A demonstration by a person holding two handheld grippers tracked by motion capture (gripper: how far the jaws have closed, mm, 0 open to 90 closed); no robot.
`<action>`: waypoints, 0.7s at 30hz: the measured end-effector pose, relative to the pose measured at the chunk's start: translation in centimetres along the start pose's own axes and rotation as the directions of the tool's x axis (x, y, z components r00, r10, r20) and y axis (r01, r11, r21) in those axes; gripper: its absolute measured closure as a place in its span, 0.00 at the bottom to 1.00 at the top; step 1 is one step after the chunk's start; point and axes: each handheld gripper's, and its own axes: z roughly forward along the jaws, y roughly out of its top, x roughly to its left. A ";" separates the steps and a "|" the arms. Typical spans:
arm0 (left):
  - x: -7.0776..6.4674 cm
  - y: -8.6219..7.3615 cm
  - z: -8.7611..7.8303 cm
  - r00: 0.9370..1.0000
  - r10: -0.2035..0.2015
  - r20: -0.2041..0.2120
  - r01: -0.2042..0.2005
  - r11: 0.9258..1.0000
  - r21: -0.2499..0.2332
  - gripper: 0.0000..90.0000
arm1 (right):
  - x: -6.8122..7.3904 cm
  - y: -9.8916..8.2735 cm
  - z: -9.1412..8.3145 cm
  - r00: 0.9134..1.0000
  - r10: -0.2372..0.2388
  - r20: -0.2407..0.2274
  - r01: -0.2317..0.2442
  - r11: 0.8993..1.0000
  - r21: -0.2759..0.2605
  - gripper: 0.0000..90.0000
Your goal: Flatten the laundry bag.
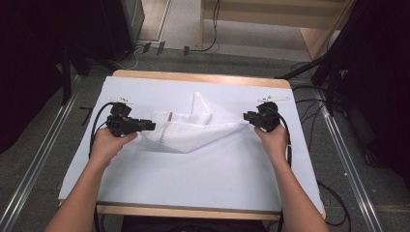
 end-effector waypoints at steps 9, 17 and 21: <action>1.8 1.5 1.2 0.998 -0.036 -0.052 0.037 0.999 0.011 0.97 | 2.3 0.7 1.4 0.997 -0.029 -0.073 0.032 0.999 0.037 1.00; 2.5 1.1 3.1 0.997 -0.048 -0.068 0.053 0.995 0.081 0.99 | 3.1 0.2 3.3 0.993 -0.016 -0.115 0.028 0.994 0.104 1.00; 1.9 0.6 3.1 0.998 -0.041 -0.044 0.045 0.995 0.086 0.98 | 4.1 -0.2 3.1 0.990 -0.040 -0.138 0.058 0.990 0.130 1.00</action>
